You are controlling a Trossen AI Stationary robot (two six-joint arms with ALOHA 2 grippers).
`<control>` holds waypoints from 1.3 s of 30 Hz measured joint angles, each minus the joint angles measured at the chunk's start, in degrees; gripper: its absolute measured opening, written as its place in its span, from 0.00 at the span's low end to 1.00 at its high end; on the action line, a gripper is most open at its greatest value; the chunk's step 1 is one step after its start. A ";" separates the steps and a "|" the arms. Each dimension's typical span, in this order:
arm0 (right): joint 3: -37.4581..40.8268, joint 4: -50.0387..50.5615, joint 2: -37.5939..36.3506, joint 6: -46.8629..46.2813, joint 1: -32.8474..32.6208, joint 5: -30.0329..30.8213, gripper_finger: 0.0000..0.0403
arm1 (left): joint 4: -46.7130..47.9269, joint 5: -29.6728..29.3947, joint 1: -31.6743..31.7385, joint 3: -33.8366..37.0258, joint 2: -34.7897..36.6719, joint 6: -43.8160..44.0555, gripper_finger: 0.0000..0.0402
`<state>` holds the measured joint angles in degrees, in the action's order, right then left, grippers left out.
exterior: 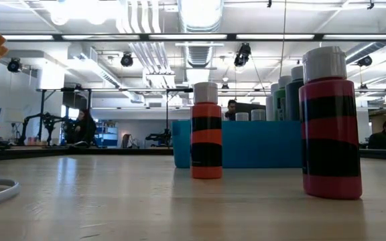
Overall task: Pick & Place Paint Supplies
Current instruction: Put the blue paint bottle into the blue bin
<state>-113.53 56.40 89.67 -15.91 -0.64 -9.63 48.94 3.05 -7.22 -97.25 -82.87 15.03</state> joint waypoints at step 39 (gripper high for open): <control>-3.28 -0.30 9.88 -3.25 -0.87 -5.87 0.41 | 0.64 -1.24 1.16 -2.21 -3.08 -6.28 0.31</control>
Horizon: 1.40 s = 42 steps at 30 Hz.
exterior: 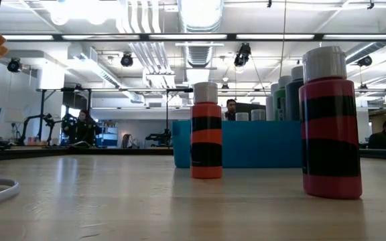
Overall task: Pick & Place Paint Supplies
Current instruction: Put the blue paint bottle into the blue bin
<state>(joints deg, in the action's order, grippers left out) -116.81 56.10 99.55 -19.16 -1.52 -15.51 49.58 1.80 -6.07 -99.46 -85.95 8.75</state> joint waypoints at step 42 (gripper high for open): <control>1.88 -2.74 0.04 -0.12 -0.05 0.68 0.49 | -1.73 -0.39 0.00 0.24 0.07 0.24 0.31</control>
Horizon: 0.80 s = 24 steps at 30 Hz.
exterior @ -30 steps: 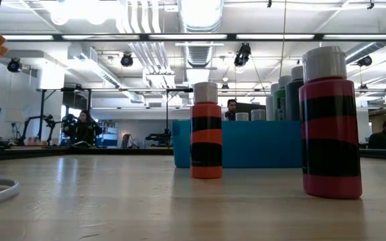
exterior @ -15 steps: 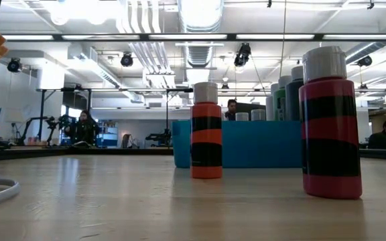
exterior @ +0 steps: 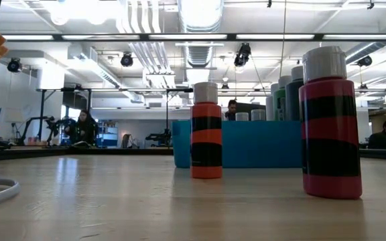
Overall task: Pick & Place Paint Supplies
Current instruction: Put the blue paint bottle into the blue bin
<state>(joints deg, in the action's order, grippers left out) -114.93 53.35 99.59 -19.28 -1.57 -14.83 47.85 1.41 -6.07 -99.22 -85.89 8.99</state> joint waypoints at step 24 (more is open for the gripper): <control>-0.11 0.38 -0.10 0.39 -0.03 -0.04 0.31 | 0.47 0.77 0.00 0.09 -0.02 0.38 0.38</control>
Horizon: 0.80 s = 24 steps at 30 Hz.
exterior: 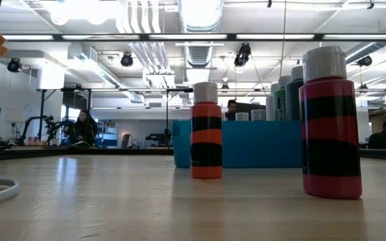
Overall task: Pick & Place Paint Supplies
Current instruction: Put the blue paint bottle into the blue bin
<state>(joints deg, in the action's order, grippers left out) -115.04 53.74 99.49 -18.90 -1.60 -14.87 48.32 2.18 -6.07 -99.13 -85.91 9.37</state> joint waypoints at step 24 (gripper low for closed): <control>1.03 21.26 -2.70 0.38 0.17 10.42 0.31 | 5.76 -20.70 0.00 0.05 11.24 2.53 0.73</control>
<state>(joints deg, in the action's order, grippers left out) -114.02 74.99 96.79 -18.52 -1.43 -4.45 54.08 -18.52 -6.07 -99.08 -74.67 11.91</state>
